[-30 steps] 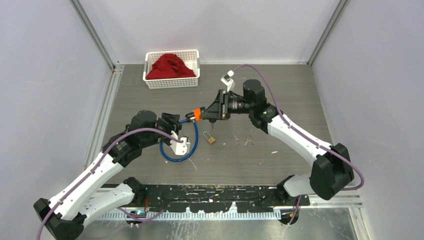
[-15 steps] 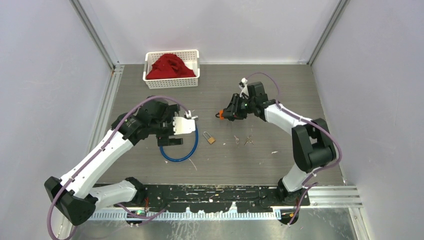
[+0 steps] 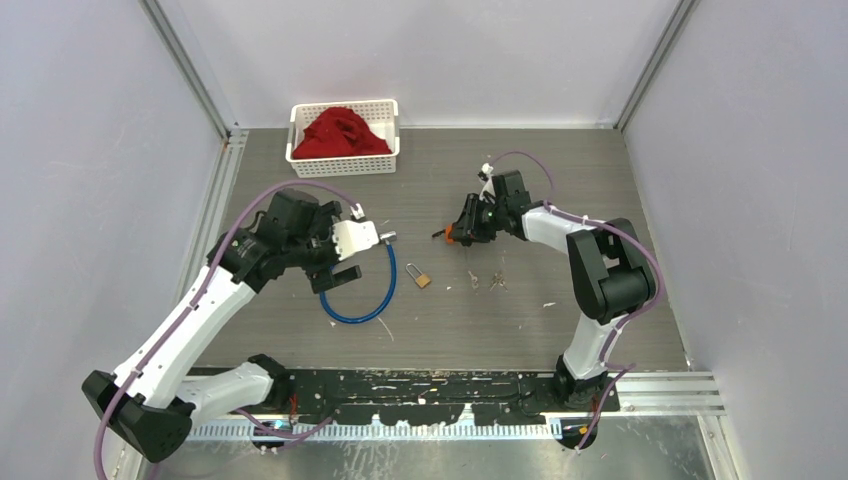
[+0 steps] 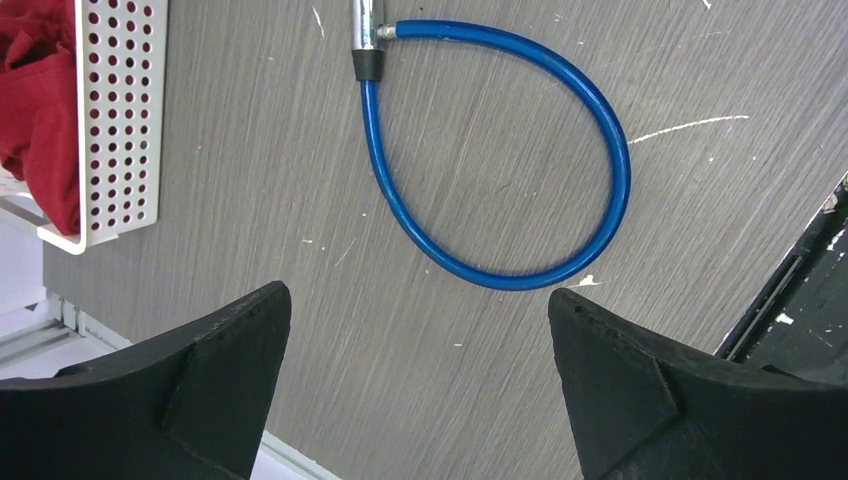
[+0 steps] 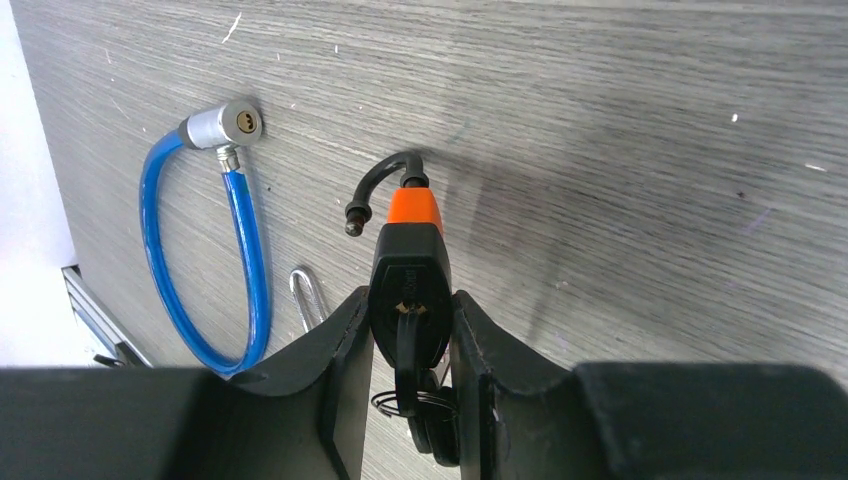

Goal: Unlock with the key
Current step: Place the lock at the center of the board, then pick up the key from the center of the board.

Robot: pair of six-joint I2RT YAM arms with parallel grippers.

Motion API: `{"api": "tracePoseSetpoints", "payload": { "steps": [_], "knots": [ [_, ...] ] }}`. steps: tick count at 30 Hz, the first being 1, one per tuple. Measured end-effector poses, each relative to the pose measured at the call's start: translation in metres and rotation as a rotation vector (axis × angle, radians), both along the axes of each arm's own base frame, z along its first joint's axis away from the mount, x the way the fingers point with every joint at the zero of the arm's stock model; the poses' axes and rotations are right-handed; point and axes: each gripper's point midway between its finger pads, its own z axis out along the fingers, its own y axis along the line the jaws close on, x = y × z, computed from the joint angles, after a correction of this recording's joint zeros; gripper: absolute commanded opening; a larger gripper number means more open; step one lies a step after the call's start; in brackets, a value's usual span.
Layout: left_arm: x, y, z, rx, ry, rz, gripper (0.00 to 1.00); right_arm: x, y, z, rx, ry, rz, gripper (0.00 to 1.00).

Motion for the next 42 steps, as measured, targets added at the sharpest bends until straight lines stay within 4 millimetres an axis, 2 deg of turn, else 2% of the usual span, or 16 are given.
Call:
{"api": "tracePoseSetpoints", "payload": {
  "steps": [15,16,17,18,19,21,24,30,36,39,41,42],
  "knots": [
    [-0.007,-0.003,0.000,-0.046,0.018,0.014,0.99,0.001,0.001,-0.002,0.010,-0.027,0.010,0.01],
    [-0.008,-0.003,0.000,-0.048,0.023,0.015,0.99,0.000,0.001,-0.003,0.011,-0.030,0.012,0.08],
    [-0.009,-0.003,-0.001,-0.050,0.030,0.015,0.99,0.000,0.001,-0.005,0.011,-0.034,0.014,0.33],
    [-0.010,-0.003,-0.001,-0.051,0.034,0.014,0.99,-0.001,0.000,-0.007,0.010,-0.036,0.017,0.48],
    [-0.011,-0.003,-0.002,-0.052,0.039,0.012,0.99,-0.002,0.000,-0.008,0.007,-0.038,0.018,0.59],
    [-0.013,-0.004,-0.002,-0.054,0.045,0.008,0.99,-0.001,-0.003,-0.011,-0.015,-0.042,0.010,0.72],
    [-0.014,-0.004,-0.001,-0.057,0.047,0.005,0.99,-0.002,-0.011,-0.019,-0.059,-0.035,-0.014,0.83],
    [-0.013,-0.003,0.007,-0.065,0.046,0.018,0.99,0.003,-0.033,-0.006,-0.163,-0.079,-0.081,0.87],
    [-0.008,0.001,0.009,-0.083,0.057,0.069,0.99,0.000,-0.048,0.041,-0.262,-0.210,-0.137,0.75],
    [-0.006,0.003,0.011,-0.102,0.060,0.104,0.99,-0.014,-0.041,0.059,-0.288,-0.275,-0.129,0.71],
    [-0.004,0.004,0.013,-0.114,0.055,0.129,0.99,-0.032,-0.034,0.055,-0.307,-0.286,-0.105,0.70],
    [-0.002,0.004,0.014,-0.119,0.052,0.143,0.99,-0.042,-0.032,0.048,-0.325,-0.275,-0.087,0.69]
  ]
}}
